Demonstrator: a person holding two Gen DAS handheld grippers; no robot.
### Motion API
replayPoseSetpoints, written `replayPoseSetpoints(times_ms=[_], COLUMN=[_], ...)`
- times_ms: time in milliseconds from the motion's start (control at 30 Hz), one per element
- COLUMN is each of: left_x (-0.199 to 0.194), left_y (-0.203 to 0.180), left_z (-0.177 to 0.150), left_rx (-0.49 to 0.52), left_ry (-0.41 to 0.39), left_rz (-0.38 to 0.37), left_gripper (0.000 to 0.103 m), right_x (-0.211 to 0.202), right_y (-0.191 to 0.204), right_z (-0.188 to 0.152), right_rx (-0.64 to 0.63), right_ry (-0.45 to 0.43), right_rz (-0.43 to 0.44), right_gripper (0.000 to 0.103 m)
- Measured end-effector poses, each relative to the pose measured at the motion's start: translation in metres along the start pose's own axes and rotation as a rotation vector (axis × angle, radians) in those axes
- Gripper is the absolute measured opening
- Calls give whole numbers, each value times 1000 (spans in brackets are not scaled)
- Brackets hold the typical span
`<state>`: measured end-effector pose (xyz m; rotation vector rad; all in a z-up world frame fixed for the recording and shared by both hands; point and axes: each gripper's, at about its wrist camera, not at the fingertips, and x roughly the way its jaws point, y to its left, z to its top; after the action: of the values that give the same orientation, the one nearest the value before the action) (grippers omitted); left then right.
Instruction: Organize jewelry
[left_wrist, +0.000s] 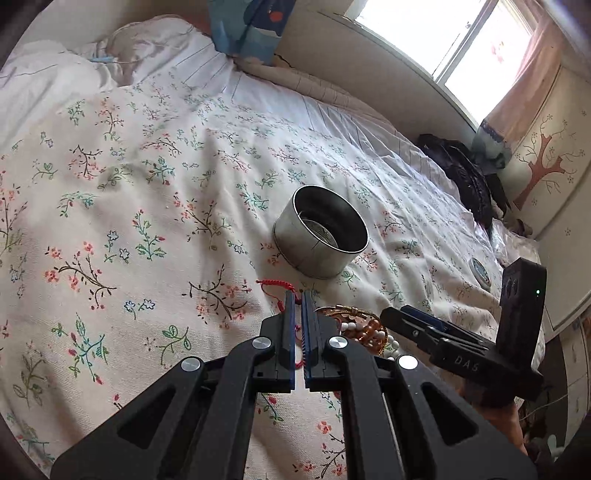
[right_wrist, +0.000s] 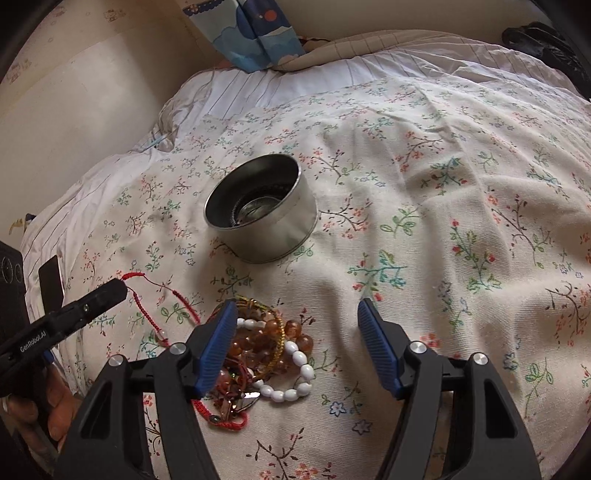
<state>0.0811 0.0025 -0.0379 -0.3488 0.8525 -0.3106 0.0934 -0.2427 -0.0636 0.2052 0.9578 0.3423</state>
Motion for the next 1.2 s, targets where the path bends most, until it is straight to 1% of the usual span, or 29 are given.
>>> replayPoseSetpoints(times_ms=[67, 100, 167, 200, 233, 267, 400, 467, 600, 667, 767, 800, 900, 933, 967, 1000, 1033, 1067, 1100, 1133, 1167, 1200], left_x=[1, 1, 2, 3, 3, 3, 4, 4, 3, 1, -1, -2, -5, -5, -5, -5, -4, -4, -3, -3, -3, -3], left_y=[1, 1, 0, 1, 0, 0, 1, 3, 3, 3, 3, 3, 2, 2, 1, 0, -1, -1, -1, -1, -1, 0], left_z=[1, 1, 1, 1, 1, 1, 1, 1, 1, 0, 1, 1, 1, 1, 1, 1, 1, 1, 1, 1, 1, 1], left_rx=[-5, -4, 0, 2, 4, 5, -3, -7, -8, -5, -5, -5, 0, 3, 6, 9, 11, 11, 13, 14, 13, 11], left_ry=[5, 3, 6, 8, 9, 10, 7, 4, 3, -6, -15, -18, -30, -32, -30, -28, -27, -26, -25, -26, -25, -23], left_rz=[-2, -1, -1, 1, 2, 4, 7, 7, 6, 4, -3, -6, -21, -24, -24, -20, -18, -18, -17, -15, -15, -15], left_gripper=[3, 3, 3, 3, 3, 3, 3, 3, 3, 3, 3, 3, 3, 3, 3, 3, 3, 3, 3, 3, 3, 3], right_x=[7, 9, 11, 11, 9, 6, -11, -22, -36, -46, -61, -66, -82, -86, -86, -80, -74, -74, -79, -83, -82, -77], right_y=[9, 13, 19, 22, 23, 24, 24, 21, 9, 4, -6, -9, -18, -22, -26, -30, -38, -42, -41, -39, -39, -42], right_z=[-1, -1, -3, -4, -4, -5, -7, -7, -8, -9, -12, -13, -15, -15, -17, -18, -18, -18, -17, -17, -17, -18], right_rx=[-48, -72, -106, -121, -133, -140, -123, -91, -8, 33, 99, 120, 194, 214, 234, 256, 305, 328, 318, 305, 304, 327], right_ry=[17, 22, 23, 18, 8, -2, -55, -85, -115, -149, -202, -225, -290, -308, -306, -271, -245, -249, -273, -288, -277, -262], right_rz=[-17, -23, -41, -50, -55, -59, -33, -2, 55, 101, 199, 244, 428, 457, 391, 283, 300, 359, 384, 363, 327, 355], right_gripper=[46, 39, 30, 20, 15, 5, 4, 4, 4, 4, 4, 4, 4, 4, 4, 4, 4, 4, 4, 4, 4, 4])
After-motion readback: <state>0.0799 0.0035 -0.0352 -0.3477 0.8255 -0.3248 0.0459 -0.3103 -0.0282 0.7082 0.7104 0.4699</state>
